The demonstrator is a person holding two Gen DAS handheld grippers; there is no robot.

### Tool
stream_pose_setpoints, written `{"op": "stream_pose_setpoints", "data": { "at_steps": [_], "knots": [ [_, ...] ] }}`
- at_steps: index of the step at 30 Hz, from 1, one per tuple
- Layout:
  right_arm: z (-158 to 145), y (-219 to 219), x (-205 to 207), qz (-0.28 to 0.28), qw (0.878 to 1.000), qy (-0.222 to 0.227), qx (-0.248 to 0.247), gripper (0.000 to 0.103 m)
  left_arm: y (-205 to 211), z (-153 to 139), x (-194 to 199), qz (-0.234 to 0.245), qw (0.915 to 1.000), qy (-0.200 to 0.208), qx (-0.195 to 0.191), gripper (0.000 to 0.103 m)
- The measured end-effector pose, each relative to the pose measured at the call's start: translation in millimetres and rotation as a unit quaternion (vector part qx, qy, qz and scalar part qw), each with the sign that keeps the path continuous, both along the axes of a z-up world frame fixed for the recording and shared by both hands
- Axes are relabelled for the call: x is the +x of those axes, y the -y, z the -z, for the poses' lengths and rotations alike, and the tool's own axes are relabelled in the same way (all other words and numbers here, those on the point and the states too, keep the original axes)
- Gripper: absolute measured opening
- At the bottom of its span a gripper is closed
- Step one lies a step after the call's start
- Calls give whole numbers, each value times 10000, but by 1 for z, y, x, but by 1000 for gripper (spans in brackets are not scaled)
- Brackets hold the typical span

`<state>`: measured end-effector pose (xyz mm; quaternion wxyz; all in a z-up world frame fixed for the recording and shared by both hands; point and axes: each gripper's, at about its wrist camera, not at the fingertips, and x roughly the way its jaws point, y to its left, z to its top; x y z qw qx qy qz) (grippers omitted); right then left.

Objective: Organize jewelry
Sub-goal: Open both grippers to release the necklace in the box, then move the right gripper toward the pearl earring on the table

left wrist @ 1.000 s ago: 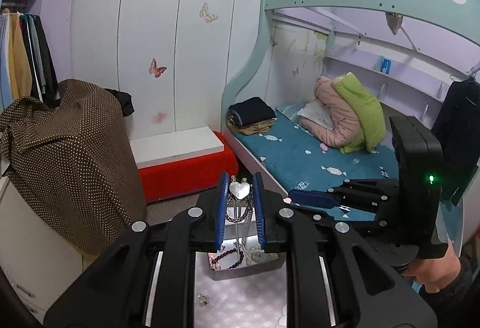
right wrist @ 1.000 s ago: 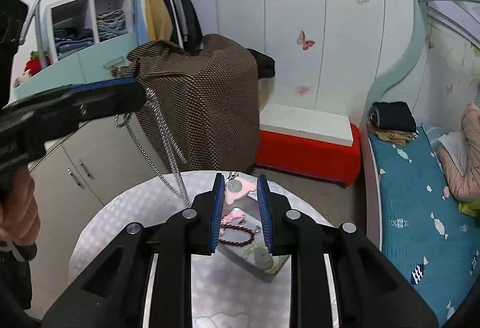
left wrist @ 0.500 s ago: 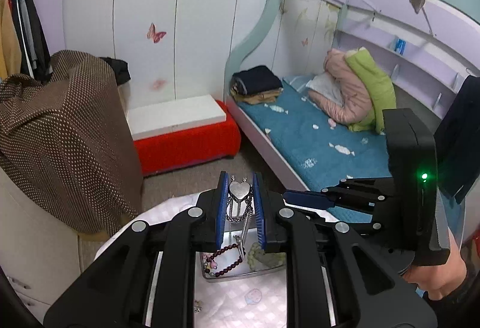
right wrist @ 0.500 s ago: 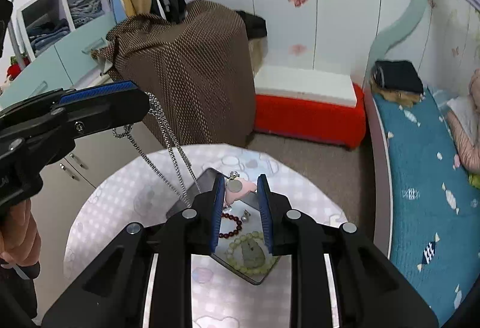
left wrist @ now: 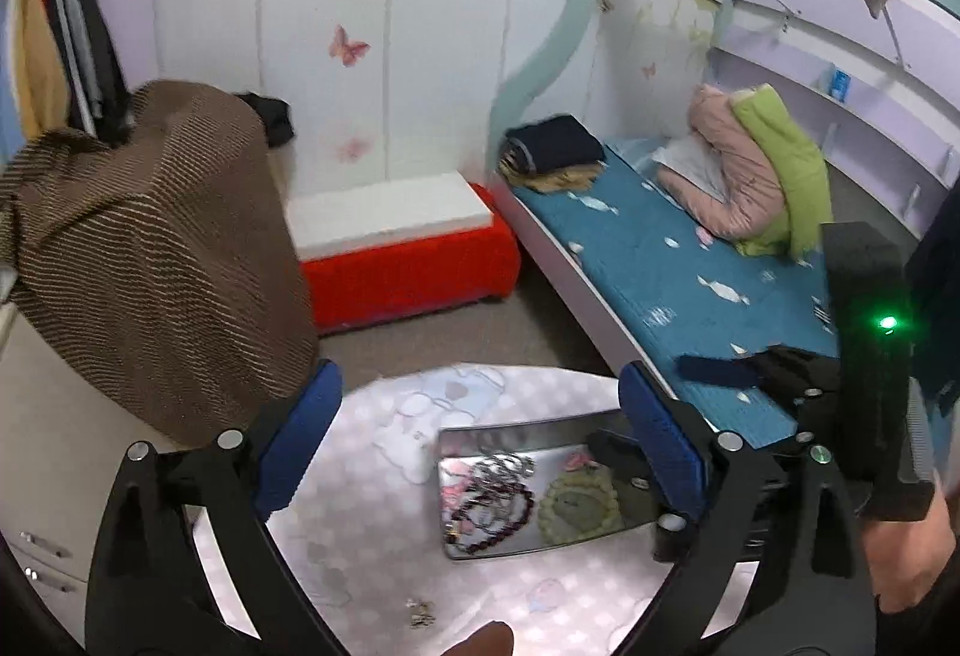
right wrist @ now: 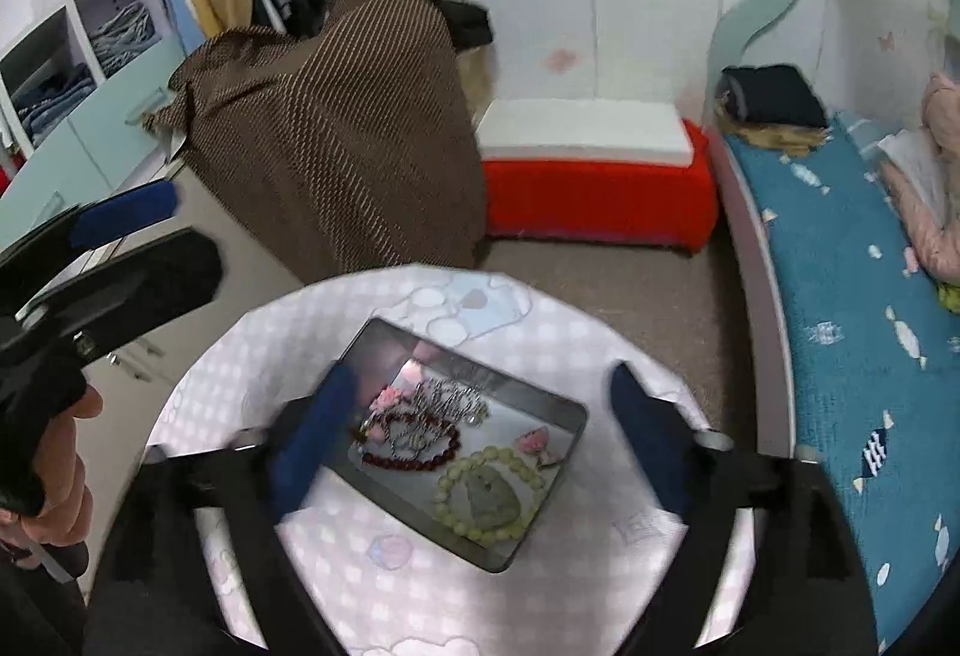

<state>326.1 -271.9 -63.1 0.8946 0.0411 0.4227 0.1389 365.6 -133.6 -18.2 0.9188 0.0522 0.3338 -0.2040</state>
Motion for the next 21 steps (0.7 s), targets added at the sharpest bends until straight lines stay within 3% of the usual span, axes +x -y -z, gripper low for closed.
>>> {"op": "stream_pose_setpoints", "data": {
  "at_steps": [21],
  "knots": [
    [-57, -22, -75, 106, 9930, 1176, 32, 95, -74, -29, -102, -896, 9915, 854, -396, 98]
  ]
}}
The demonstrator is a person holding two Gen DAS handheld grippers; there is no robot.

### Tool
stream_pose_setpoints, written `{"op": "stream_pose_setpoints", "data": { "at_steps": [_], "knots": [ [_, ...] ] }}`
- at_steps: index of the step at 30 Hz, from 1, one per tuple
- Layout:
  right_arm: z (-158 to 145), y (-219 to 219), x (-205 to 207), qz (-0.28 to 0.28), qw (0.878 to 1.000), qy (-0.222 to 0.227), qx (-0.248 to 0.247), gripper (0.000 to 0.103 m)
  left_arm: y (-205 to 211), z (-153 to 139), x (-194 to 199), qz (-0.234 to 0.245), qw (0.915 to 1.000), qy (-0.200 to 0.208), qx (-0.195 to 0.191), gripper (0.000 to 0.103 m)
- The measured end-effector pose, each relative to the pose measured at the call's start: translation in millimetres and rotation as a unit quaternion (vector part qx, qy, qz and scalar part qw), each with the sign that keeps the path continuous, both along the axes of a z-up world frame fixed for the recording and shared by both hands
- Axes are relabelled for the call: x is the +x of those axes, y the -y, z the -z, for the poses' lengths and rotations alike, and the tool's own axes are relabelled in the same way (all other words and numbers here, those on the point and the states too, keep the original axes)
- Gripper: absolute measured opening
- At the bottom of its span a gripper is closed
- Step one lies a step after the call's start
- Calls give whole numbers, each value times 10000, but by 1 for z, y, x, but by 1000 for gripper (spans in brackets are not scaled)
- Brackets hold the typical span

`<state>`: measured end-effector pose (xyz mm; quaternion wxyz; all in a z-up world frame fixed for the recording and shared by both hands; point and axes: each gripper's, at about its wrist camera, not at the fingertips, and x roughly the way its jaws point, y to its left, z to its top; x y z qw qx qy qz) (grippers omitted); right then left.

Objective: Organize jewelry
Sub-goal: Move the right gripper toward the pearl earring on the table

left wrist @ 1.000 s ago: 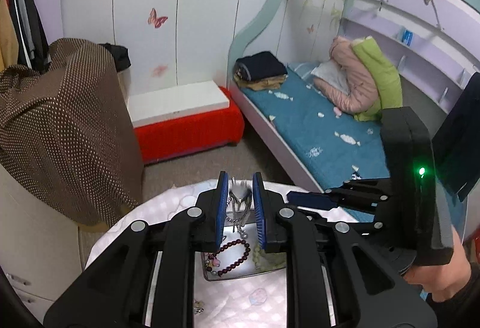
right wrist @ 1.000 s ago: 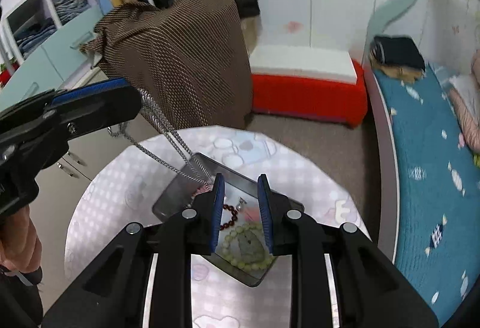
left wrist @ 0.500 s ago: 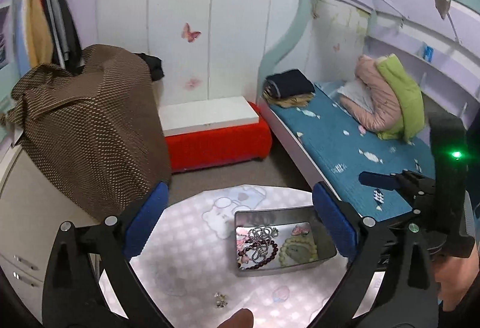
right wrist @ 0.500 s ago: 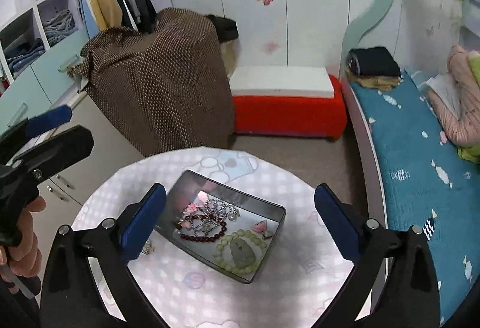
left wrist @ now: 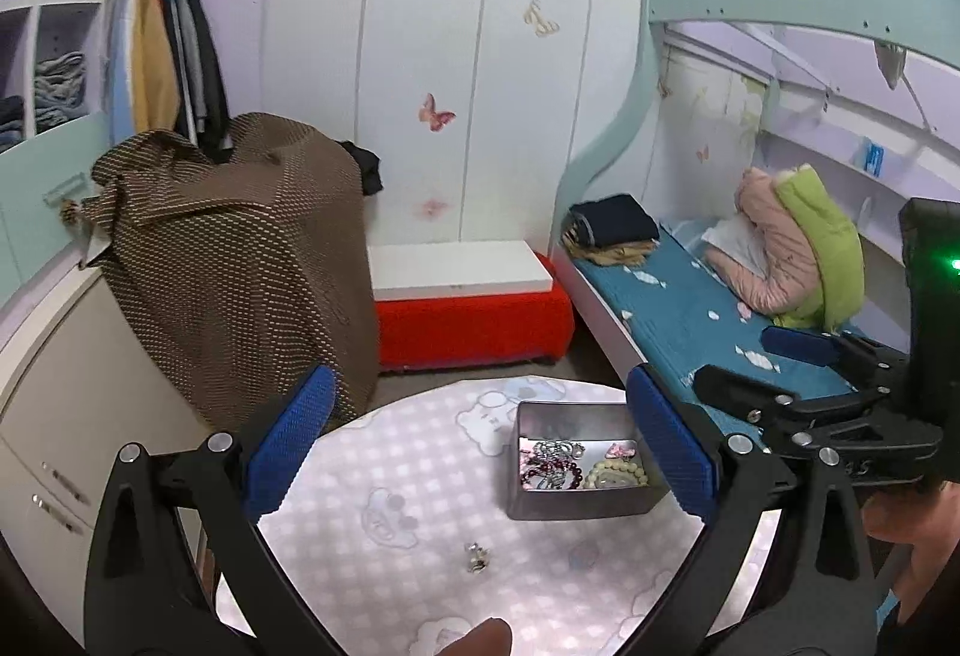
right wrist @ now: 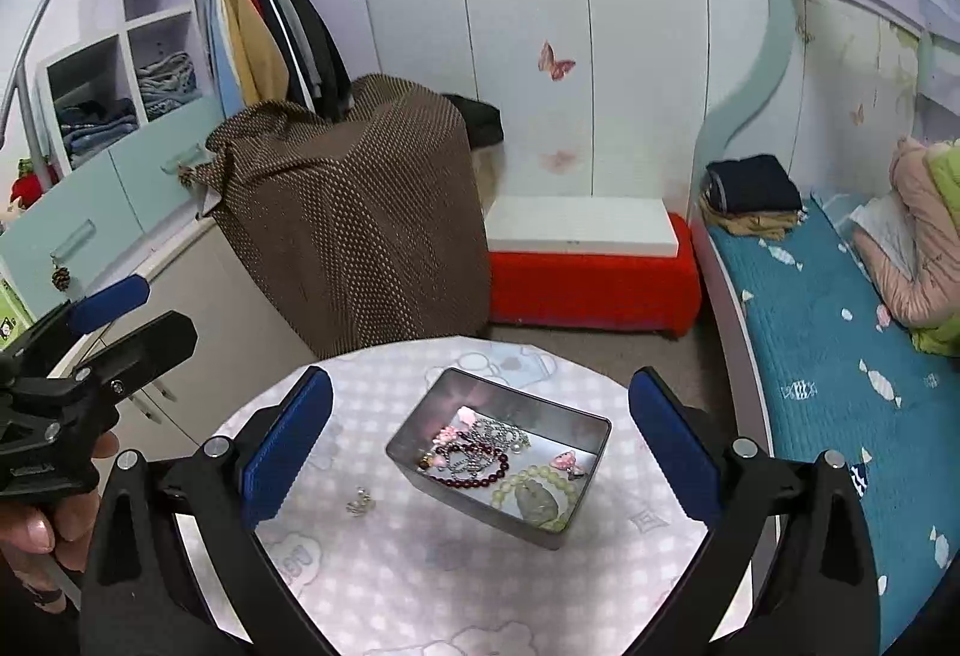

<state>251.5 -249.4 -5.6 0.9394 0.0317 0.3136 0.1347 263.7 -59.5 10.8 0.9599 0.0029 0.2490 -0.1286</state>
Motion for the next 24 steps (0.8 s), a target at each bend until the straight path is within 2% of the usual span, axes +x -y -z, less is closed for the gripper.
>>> {"op": "stream_pose_setpoints", "data": {
  "at_steps": [8, 14, 19, 24],
  "knots": [
    [-10, -5, -36, 8, 9993, 378, 46, 95, -30, 3, -39, -380, 9990, 189, -99, 98],
    [-2, -11, -66, 45, 9986, 528, 26, 95, -55, 22, -64, -718, 9972, 138, -145, 98],
    [17, -20, -80, 54, 9989, 448, -147, 95, -72, 47, -79, -969, 9951, -24, -186, 98],
    [49, -33, -77, 3, 9997, 69, -243, 95, -84, 72, -83, -1116, 9931, -250, -256, 98]
  ]
}}
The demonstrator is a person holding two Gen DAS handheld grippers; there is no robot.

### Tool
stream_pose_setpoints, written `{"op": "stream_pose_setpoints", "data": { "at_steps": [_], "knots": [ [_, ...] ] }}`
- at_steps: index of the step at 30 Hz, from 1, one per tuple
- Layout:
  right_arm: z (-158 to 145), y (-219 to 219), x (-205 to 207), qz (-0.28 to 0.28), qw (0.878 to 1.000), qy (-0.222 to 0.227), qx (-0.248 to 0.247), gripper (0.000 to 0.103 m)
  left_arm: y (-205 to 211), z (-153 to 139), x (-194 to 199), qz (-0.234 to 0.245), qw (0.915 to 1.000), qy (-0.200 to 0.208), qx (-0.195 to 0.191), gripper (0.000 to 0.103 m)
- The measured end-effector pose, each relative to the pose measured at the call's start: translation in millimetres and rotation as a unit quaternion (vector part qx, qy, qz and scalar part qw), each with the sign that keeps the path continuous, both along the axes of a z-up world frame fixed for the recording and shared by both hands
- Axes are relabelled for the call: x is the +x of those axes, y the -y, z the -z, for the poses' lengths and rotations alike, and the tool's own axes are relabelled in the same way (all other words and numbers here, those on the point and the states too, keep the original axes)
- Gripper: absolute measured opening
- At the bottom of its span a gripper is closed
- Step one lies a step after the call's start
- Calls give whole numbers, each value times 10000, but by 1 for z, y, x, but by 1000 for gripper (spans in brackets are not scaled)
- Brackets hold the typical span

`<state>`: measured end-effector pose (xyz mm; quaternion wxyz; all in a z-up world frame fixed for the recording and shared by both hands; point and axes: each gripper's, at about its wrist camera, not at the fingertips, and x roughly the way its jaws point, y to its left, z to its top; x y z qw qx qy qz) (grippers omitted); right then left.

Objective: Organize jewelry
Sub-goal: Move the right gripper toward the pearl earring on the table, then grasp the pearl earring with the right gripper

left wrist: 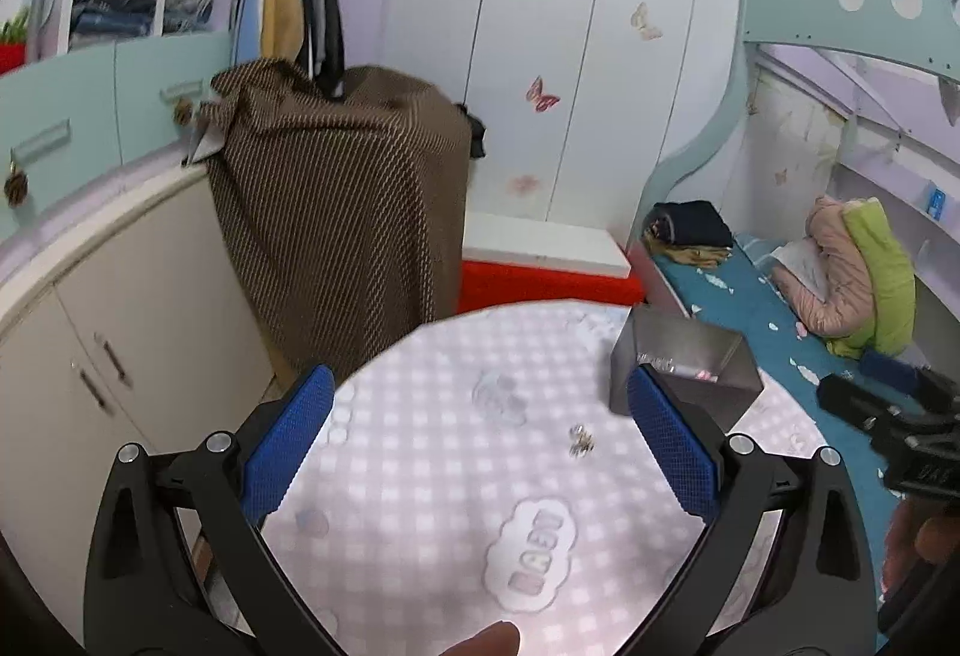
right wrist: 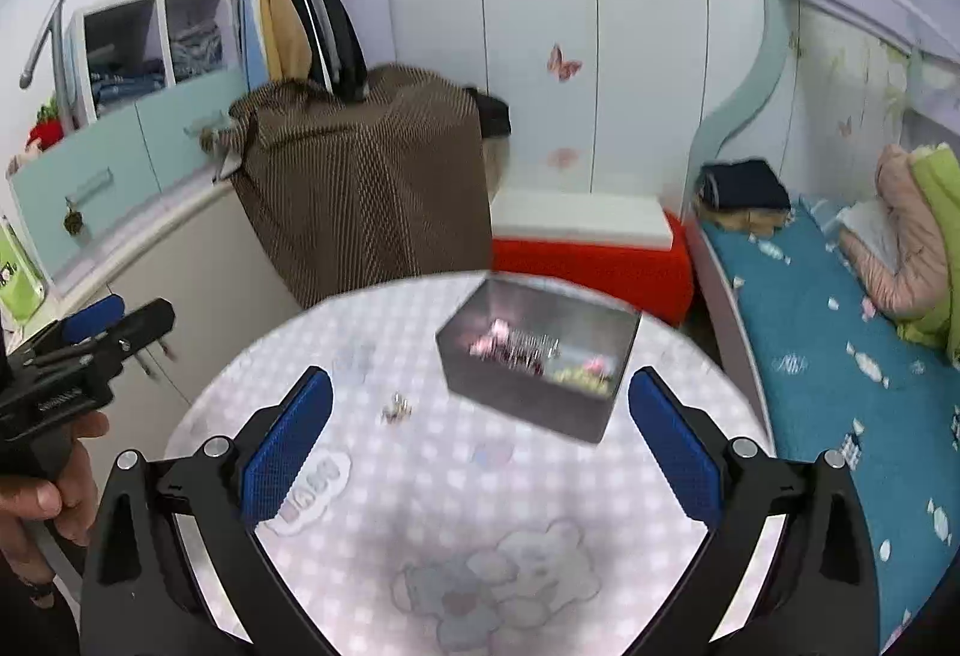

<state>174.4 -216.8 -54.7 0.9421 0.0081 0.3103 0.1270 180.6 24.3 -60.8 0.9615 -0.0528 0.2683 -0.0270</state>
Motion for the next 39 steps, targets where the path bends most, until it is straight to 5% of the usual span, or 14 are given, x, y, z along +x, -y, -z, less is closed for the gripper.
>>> {"op": "stream_pose_setpoints", "data": {
  "at_steps": [18, 23, 31, 35, 39],
  "knots": [
    [90, -65, 56, -292, 9926, -1156, -224, 93, -14, 49, 9, -257, 9987, -393, 212, 98],
    [112, -84, 75, -484, 9871, -1498, -302, 64, -25, 59, 15, -316, 9980, -523, 154, 98],
    [123, -99, 85, -558, 9861, -1513, -397, 46, -32, 64, 20, -349, 9976, -590, 117, 98],
    [122, -107, 88, -664, 9853, -1468, -561, 20, -32, 65, 23, -338, 9975, -616, 107, 98],
    [124, -106, 83, -749, 9849, -1439, -608, 15, -31, 65, 26, -327, 9975, -617, 111, 98]
  ]
}}
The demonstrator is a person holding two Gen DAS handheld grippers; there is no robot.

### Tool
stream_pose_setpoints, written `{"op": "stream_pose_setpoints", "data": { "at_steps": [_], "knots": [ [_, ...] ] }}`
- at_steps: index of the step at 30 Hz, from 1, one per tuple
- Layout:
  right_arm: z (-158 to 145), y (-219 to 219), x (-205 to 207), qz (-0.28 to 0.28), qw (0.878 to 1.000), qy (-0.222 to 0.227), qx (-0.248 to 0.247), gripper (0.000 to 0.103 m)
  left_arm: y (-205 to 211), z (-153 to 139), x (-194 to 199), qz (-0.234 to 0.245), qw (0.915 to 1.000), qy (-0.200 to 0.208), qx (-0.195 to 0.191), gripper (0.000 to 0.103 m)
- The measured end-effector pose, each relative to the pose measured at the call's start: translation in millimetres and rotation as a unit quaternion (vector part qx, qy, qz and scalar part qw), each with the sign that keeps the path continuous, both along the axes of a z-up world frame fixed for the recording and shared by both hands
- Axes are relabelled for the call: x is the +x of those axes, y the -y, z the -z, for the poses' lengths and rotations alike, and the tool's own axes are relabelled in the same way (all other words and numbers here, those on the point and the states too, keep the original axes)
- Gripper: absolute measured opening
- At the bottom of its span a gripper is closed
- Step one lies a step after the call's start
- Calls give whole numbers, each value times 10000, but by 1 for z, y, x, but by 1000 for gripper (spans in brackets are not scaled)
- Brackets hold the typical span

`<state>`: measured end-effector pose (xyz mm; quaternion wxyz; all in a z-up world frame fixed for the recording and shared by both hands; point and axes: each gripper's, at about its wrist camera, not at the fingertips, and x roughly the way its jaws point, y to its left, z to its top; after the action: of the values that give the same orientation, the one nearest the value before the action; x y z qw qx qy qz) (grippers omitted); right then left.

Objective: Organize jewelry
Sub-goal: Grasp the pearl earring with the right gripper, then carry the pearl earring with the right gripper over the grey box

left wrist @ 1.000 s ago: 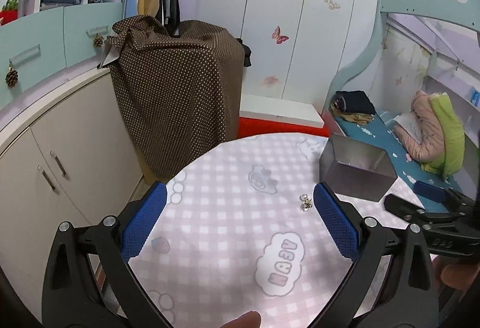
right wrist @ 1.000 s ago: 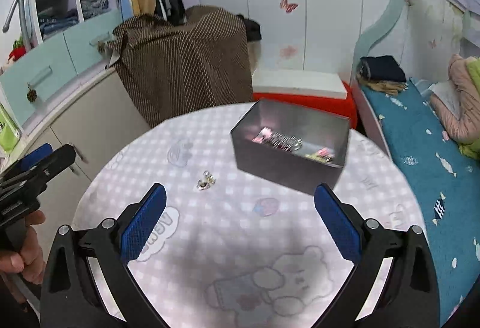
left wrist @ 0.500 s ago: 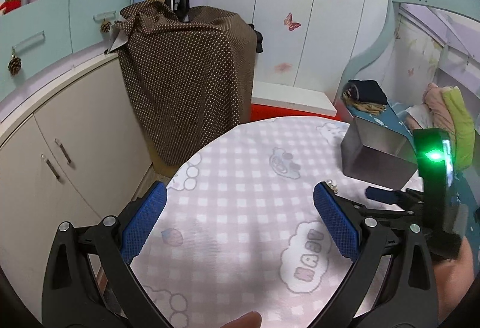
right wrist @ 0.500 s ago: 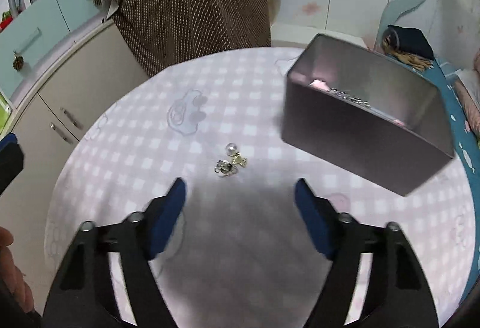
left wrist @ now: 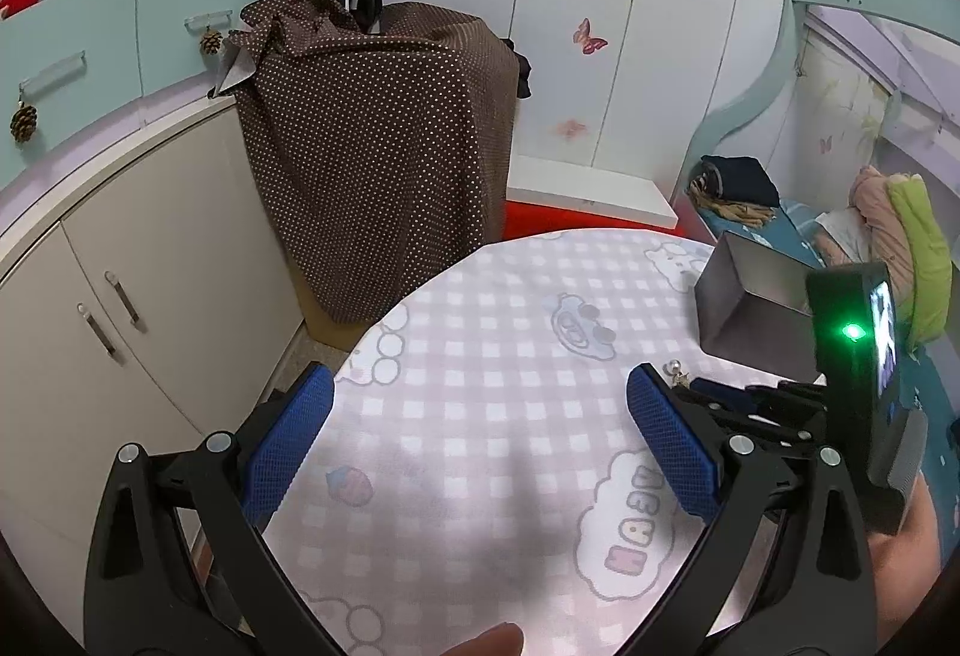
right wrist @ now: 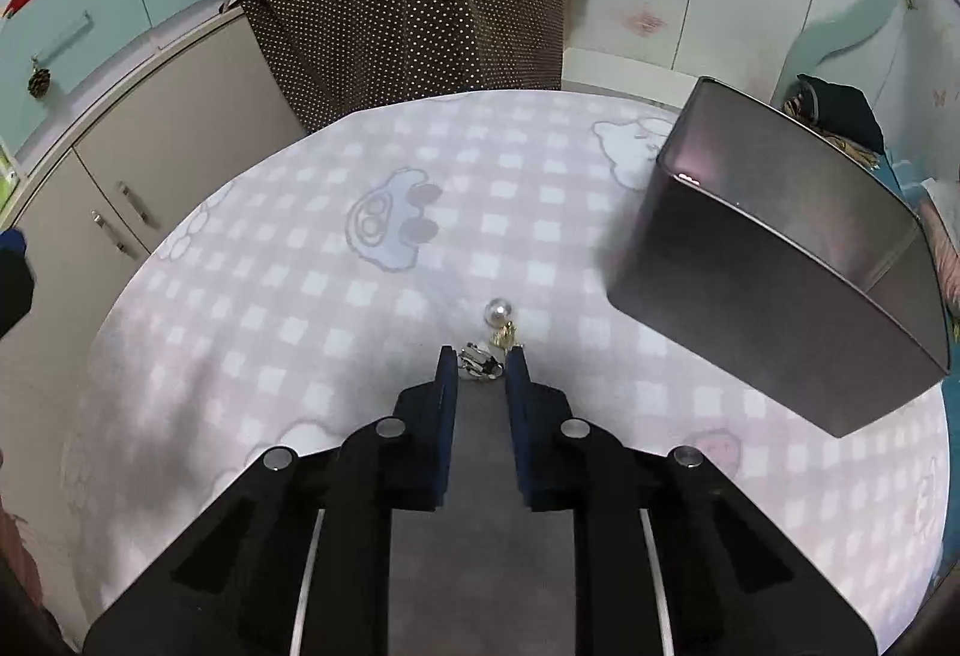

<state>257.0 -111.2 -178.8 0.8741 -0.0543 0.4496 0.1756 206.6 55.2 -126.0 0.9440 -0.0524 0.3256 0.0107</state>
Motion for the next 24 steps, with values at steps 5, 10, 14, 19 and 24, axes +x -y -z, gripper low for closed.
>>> {"op": "stream_pose_setpoints", "data": {
  "at_steps": [5, 10, 14, 19, 24],
  "knots": [
    [0, 4, 0, -40, 9999, 0, 138, 14, 5, 1, 7, 76, 10000, -15, 25, 98],
    [-7, 22, -11, 79, 9994, 18, 325, 14, 20, 2, 25, 312, 9995, -43, 66, 98],
    [-13, 44, -21, 299, 9986, 54, 425, 15, 50, 12, 49, 717, 9971, -219, 118, 98],
    [-14, 68, -27, 546, 9972, 65, 507, 15, 87, 37, 73, 973, 9930, -523, 417, 98],
    [-11, 79, -29, 620, 9963, 59, 594, 15, 106, 58, 91, 994, 9906, -803, 487, 98]
  ]
}}
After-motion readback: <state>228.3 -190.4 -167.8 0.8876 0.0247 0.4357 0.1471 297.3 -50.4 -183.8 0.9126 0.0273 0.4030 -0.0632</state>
